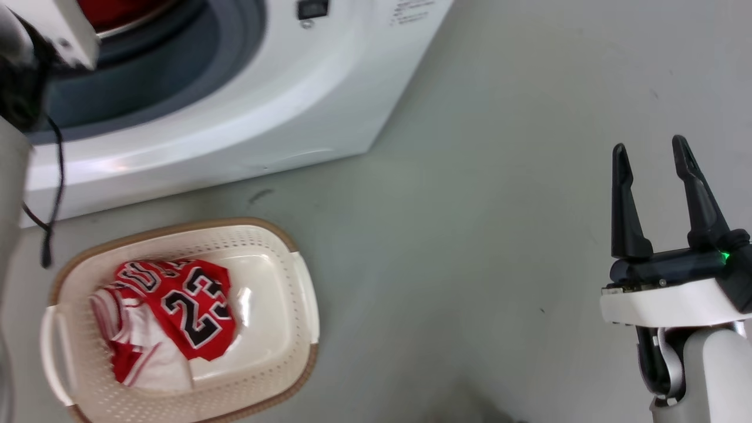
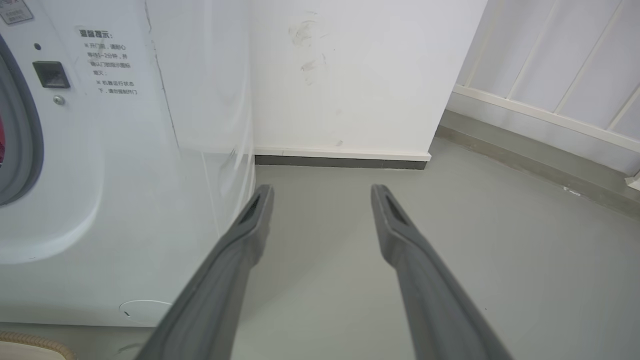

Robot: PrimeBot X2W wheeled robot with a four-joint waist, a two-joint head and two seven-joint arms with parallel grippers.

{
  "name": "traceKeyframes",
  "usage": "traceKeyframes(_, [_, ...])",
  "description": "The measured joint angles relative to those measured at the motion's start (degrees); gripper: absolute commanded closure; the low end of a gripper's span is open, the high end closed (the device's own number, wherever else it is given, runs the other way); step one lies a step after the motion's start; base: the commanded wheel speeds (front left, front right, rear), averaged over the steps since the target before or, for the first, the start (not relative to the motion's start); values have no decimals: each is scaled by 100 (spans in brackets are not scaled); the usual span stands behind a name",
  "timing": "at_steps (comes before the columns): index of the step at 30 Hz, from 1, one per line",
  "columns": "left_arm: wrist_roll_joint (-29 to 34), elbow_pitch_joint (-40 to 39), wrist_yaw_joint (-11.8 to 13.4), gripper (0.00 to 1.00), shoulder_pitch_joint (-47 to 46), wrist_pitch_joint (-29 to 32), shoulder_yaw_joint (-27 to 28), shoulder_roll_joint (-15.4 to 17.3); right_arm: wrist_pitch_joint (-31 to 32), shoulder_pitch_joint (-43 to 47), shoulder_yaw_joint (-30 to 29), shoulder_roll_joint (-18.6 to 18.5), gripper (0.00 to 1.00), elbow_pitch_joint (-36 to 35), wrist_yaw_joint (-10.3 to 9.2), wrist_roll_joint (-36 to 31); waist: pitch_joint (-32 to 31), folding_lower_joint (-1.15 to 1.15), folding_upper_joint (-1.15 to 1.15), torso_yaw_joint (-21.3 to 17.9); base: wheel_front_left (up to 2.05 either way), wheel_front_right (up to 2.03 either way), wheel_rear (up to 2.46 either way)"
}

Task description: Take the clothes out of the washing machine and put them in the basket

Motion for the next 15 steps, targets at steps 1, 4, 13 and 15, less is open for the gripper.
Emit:
traceKeyframes(1, [1, -2, 9, 100, 152, -201, -3, -52, -1, 18, -25, -1, 0, 13, 0, -44, -95, 0, 0, 71, 0, 0, 0])
traceKeyframes(4, [42, 9, 67, 100, 570, -771, -58, -241, -1, 112, -27, 0, 0, 78, 0, -191, -385, 0, 0, 293, 0, 0, 0])
traceKeyframes(13, [319, -310, 264, 100, 1569, -1586, -193, -683, -1, 377, -86, 1, 0, 229, 0, -443, -1220, -1, 0, 987, 0, 0, 0])
traceKeyframes(15, [449, -616, 367, 100, 1789, -1593, -124, -717, -1, 438, -87, 1, 0, 257, 0, -459, -1391, -1, 0, 1134, 0, 0, 0])
